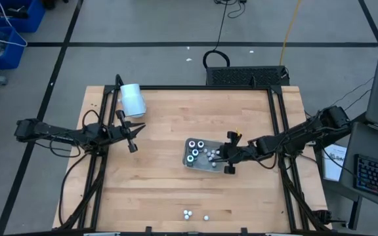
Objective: Pick & Place food coloring
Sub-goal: Put the small orange food coloring bottle into the bin, then put the small purple food coloring bottle into the bin
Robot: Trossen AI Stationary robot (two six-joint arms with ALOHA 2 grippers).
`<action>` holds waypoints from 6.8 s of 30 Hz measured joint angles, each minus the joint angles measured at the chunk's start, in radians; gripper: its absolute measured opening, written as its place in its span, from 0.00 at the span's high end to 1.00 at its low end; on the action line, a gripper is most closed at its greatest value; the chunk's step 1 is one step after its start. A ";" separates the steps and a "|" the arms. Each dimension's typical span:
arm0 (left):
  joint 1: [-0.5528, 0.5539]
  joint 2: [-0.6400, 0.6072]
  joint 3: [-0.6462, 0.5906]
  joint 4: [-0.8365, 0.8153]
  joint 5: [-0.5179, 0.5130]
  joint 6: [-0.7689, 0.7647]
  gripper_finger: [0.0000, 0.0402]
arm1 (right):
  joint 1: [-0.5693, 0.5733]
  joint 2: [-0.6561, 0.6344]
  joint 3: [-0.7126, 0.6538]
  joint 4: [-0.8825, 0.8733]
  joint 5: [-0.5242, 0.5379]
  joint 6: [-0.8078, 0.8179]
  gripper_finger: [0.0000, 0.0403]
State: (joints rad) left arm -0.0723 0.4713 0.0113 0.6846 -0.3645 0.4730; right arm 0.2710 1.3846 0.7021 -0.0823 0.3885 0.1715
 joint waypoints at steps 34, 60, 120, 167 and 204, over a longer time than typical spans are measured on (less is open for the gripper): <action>0.000 0.000 0.000 -0.002 0.005 -0.009 0.91 | -0.007 0.239 0.202 0.114 -0.051 -0.027 0.86; 0.000 0.000 0.000 0.000 0.014 0.000 0.91 | 0.006 0.342 0.229 0.112 -0.027 0.053 0.86; 0.000 0.000 0.000 0.026 0.065 -0.068 0.91 | -0.279 -0.837 -0.480 0.386 -0.465 -0.209 1.00; -0.084 0.101 0.243 -0.262 0.080 -0.344 0.99 | -0.283 -1.074 -0.687 0.450 -0.445 -0.210 1.00; -0.448 1.623 1.716 -0.997 0.213 -0.607 0.84 | -0.283 -1.070 -0.687 0.376 -0.442 -0.193 1.00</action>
State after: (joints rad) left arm -0.5205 2.0941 1.7271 -0.3126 -0.1520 -0.1339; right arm -0.0116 0.3149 0.0151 0.2939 -0.0536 -0.0219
